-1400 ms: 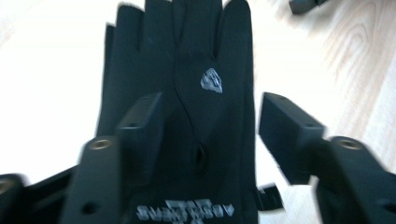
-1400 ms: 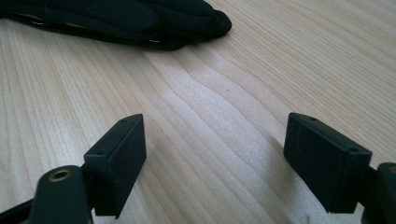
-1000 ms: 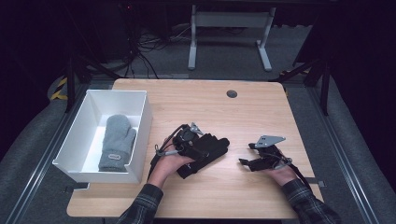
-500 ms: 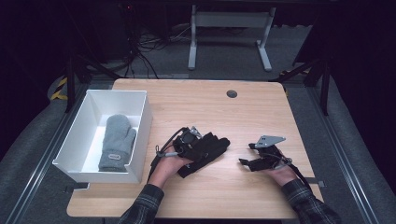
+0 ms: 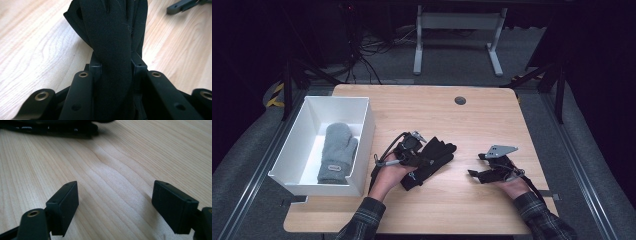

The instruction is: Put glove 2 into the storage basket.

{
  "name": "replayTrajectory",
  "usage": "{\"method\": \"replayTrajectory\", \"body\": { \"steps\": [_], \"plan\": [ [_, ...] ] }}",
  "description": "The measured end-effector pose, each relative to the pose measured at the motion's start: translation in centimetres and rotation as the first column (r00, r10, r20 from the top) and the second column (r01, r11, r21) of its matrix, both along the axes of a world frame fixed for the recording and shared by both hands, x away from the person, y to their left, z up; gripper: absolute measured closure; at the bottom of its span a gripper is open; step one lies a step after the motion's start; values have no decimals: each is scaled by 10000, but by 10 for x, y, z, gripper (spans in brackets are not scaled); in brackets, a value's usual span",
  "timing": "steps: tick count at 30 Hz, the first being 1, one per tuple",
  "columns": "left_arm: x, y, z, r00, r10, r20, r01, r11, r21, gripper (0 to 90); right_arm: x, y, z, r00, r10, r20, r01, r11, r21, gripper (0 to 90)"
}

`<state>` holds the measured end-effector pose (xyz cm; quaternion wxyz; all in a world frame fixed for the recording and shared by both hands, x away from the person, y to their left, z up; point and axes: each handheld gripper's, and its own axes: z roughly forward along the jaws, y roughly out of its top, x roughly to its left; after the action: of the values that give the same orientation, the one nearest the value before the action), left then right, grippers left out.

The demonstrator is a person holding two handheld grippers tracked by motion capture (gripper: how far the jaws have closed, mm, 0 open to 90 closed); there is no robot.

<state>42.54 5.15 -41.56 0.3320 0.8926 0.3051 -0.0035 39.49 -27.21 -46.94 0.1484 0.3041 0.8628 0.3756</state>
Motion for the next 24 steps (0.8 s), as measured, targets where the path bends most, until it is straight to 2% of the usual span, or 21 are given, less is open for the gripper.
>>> {"method": "replayTrajectory", "body": {
  "steps": [8,13,18,19,20,24],
  "plan": [
    [-10,13,50,9960,431,781,-419,9990,-166,713,0,0,0,10000,-17,1,17,10000,3,224],
    [-11,26,80,9920,725,1031,-696,9971,-317,712,0,0,0,10000,-16,3,16,10000,3,224],
    [-13,43,107,9852,1066,1341,-1038,9942,-277,713,0,0,0,10000,-16,5,16,10000,3,225],
    [-13,43,107,9852,1066,1341,-1038,9942,-277,713,0,0,0,10000,-16,5,16,10000,3,225],
    [-13,49,113,9836,1141,1394,-1112,9934,-285,713,0,0,0,10000,-18,2,18,10000,2,225],
    [-14,72,134,9737,1575,1649,-1529,9874,-403,713,0,0,0,10000,-22,2,22,10000,7,226]
  ]
}}
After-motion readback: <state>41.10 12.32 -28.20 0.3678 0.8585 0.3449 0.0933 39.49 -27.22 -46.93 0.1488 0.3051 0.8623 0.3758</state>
